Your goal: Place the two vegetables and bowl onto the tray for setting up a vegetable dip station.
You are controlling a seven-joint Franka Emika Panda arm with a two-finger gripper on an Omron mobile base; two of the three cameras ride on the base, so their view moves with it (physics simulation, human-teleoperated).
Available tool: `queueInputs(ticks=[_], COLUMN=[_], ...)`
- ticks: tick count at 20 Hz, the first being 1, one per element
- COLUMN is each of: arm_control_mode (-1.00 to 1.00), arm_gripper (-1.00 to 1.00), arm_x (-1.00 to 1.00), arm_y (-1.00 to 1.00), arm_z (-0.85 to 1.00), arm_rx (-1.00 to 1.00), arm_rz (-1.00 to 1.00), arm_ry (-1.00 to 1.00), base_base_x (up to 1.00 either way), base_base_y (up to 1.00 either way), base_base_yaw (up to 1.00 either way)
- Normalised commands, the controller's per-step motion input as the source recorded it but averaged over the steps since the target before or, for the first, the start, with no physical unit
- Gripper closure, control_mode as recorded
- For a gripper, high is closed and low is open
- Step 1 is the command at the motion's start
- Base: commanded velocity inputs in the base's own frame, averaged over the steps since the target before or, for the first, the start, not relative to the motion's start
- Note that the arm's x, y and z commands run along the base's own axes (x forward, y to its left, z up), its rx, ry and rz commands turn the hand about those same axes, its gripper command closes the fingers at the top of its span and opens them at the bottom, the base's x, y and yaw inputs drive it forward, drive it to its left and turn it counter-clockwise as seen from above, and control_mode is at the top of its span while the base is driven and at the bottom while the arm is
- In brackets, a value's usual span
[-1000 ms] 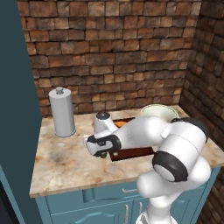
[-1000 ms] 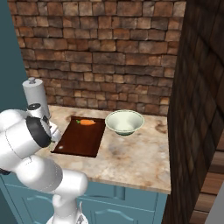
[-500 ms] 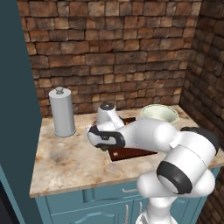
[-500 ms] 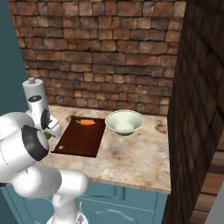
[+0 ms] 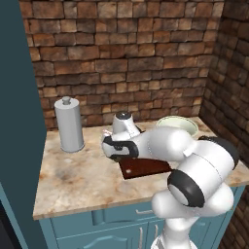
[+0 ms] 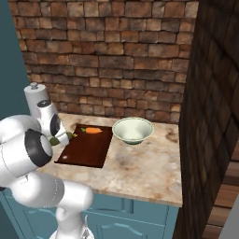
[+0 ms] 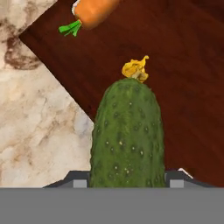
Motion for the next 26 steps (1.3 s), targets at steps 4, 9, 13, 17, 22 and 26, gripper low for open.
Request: queueInputs(ticks=[4,9,13,17,22,26], arm_control_mode=[-1.00,-1.00,-1.00,-1.00,-1.00,-1.00], arm_gripper=[1.00,1.00,1.00,1.00,1.00,1.00], arm_x=[0.51,0.63,0.68,0.47,0.20,0.11], arm_y=[-0.30,-0.31,-0.29,-0.31,-0.23,-0.03], arm_z=[0.00,0.01,0.00,0.00,0.00,0.00], arm_rx=[0.00,0.00,0.01,0.06,0.08,0.01], arm_rz=[-0.30,-0.23,-0.10,-0.09,-0.18,-0.29], arm_ry=[0.00,0.00,0.00,0.00,0.00,0.00], base_base_x=[0.00,0.00,0.00,0.00,0.00,0.00], base_base_y=[0.00,0.00,0.00,0.00,0.00,0.00], base_base_yaw=[0.00,0.00,0.00,0.00,0.00,0.00])
